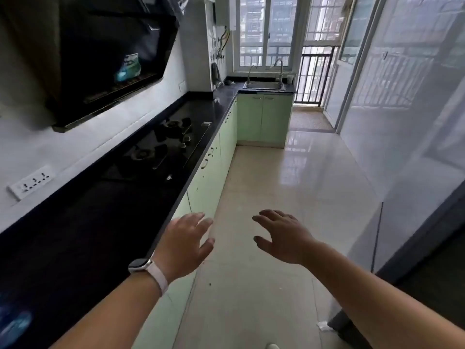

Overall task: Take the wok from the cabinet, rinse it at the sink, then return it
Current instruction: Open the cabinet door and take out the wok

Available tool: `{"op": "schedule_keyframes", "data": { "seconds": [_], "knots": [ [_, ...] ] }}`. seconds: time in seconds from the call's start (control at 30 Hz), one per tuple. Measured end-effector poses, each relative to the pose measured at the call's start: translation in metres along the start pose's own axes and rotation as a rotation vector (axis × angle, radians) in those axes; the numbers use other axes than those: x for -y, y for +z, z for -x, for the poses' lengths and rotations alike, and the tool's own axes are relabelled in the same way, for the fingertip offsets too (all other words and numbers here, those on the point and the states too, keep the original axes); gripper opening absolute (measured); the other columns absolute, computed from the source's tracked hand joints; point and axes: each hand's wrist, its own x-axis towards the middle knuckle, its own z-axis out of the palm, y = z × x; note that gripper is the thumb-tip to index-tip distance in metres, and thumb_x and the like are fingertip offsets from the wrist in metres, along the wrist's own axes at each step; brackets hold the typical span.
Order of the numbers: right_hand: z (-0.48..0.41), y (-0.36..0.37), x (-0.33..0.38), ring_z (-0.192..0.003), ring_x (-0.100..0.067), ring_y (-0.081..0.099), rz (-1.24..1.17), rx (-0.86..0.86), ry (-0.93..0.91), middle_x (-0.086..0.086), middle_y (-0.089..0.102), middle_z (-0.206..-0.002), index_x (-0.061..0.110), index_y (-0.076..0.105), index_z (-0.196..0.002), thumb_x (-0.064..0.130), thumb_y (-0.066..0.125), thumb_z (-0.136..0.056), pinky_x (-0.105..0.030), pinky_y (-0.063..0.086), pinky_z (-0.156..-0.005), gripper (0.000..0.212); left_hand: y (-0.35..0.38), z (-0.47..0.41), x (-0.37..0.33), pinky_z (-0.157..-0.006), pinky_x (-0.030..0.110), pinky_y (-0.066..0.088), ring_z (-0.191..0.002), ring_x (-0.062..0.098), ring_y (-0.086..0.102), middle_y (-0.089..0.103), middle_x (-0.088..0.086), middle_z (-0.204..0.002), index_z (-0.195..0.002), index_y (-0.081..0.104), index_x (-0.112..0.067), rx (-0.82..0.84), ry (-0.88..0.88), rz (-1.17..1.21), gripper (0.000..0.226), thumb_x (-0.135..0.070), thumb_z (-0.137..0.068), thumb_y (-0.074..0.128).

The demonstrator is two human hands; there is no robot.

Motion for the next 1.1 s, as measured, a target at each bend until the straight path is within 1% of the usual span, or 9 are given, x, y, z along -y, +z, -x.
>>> {"op": "schedule_keyframes", "data": {
  "seconds": [0.1, 0.17, 0.3, 0.4, 0.57, 0.63, 0.8, 0.93, 1.1],
  "knots": [
    [-0.048, 0.009, -0.031, -0.147, -0.020, 0.030, -0.050, 0.066, -0.055, 0.004, 0.035, -0.158, 0.028, 0.032, -0.154, 0.055, 0.043, -0.099, -0.034, 0.026, -0.117, 0.062, 0.014, -0.026, 0.011, -0.090, 0.044, 0.053, -0.109, 0.025, 0.067, 0.071, 0.005, -0.118, -0.116, 0.069, -0.019, 0.066, -0.103, 0.003, 0.049, -0.047, -0.084, 0.045],
    [-0.078, 0.012, -0.048, -0.146, -0.020, 0.030, -0.059, 0.120, -0.111, 0.004, 0.036, -0.158, 0.029, 0.033, -0.154, 0.055, 0.043, -0.099, -0.034, 0.027, -0.117, 0.062, 0.023, -0.037, 0.018, -0.096, 0.044, 0.049, -0.115, 0.024, 0.065, 0.068, 0.006, -0.125, -0.121, 0.067, -0.019, 0.115, -0.195, 0.011, 0.051, -0.045, -0.085, 0.044],
    [-0.141, 0.012, -0.065, -0.144, -0.020, 0.033, -0.060, 0.151, -0.264, 0.004, 0.039, -0.155, 0.027, 0.035, -0.152, 0.054, 0.046, -0.098, -0.035, 0.029, -0.115, 0.061, 0.032, -0.048, 0.026, -0.107, 0.041, 0.041, -0.129, 0.024, 0.055, 0.060, 0.006, -0.138, -0.133, 0.060, -0.019, 0.140, -0.336, 0.005, 0.058, -0.045, -0.087, 0.037],
    [-0.177, 0.018, -0.055, -0.144, -0.019, 0.033, -0.062, 0.179, -0.374, 0.005, 0.039, -0.155, 0.029, 0.035, -0.152, 0.055, 0.044, -0.098, -0.035, 0.029, -0.115, 0.061, 0.036, -0.041, 0.033, -0.112, 0.039, 0.035, -0.136, 0.022, 0.046, 0.053, 0.004, -0.146, -0.141, 0.053, -0.020, 0.179, -0.434, 0.010, 0.064, -0.048, -0.088, 0.032],
    [-0.214, 0.033, -0.019, -0.145, -0.019, 0.031, -0.089, 0.222, -0.509, 0.005, 0.036, -0.157, 0.029, 0.033, -0.153, 0.054, 0.042, -0.099, -0.037, 0.026, -0.116, 0.060, 0.044, -0.028, 0.058, -0.105, 0.041, 0.042, -0.129, 0.026, 0.054, 0.059, 0.008, -0.139, -0.138, 0.055, -0.020, 0.186, -0.539, -0.039, 0.057, -0.045, -0.088, 0.041],
    [-0.221, 0.044, -0.005, -0.145, -0.019, 0.030, -0.100, 0.241, -0.538, 0.005, 0.035, -0.157, 0.029, 0.032, -0.153, 0.053, 0.042, -0.100, -0.037, 0.026, -0.117, 0.059, 0.052, -0.023, 0.067, -0.107, 0.041, 0.041, -0.131, 0.026, 0.053, 0.057, 0.008, -0.141, -0.138, 0.054, -0.019, 0.222, -0.569, -0.034, 0.056, -0.044, -0.090, 0.043],
    [-0.243, 0.101, 0.030, -0.147, -0.019, 0.027, -0.097, 0.290, -0.635, 0.005, 0.032, -0.159, 0.029, 0.031, -0.153, 0.053, 0.041, -0.100, -0.037, 0.024, -0.118, 0.059, 0.101, -0.006, 0.092, -0.108, 0.043, 0.041, -0.134, 0.026, 0.049, 0.055, 0.008, -0.143, -0.138, 0.053, -0.019, 0.242, -0.631, -0.055, 0.056, -0.046, -0.090, 0.040],
    [-0.262, 0.166, 0.055, -0.147, -0.020, 0.025, -0.045, 0.315, -0.735, 0.002, 0.030, -0.160, 0.028, 0.031, -0.153, 0.052, 0.042, -0.099, -0.037, 0.023, -0.118, 0.060, 0.153, 0.003, 0.118, -0.111, 0.043, 0.037, -0.140, 0.027, 0.042, 0.044, 0.011, -0.152, -0.145, 0.045, -0.016, 0.180, -0.714, -0.055, 0.061, -0.044, -0.092, 0.044],
    [-0.288, 0.245, 0.077, -0.146, -0.024, 0.027, -0.040, 0.250, -0.831, 0.001, 0.032, -0.159, 0.027, 0.029, -0.154, 0.050, 0.043, -0.099, -0.040, 0.023, -0.119, 0.061, 0.215, 0.006, 0.151, -0.115, 0.041, 0.030, -0.146, 0.027, 0.030, 0.033, 0.010, -0.158, -0.151, 0.035, -0.017, 0.114, -0.760, -0.148, 0.064, -0.043, -0.095, 0.048]
  ]
}}
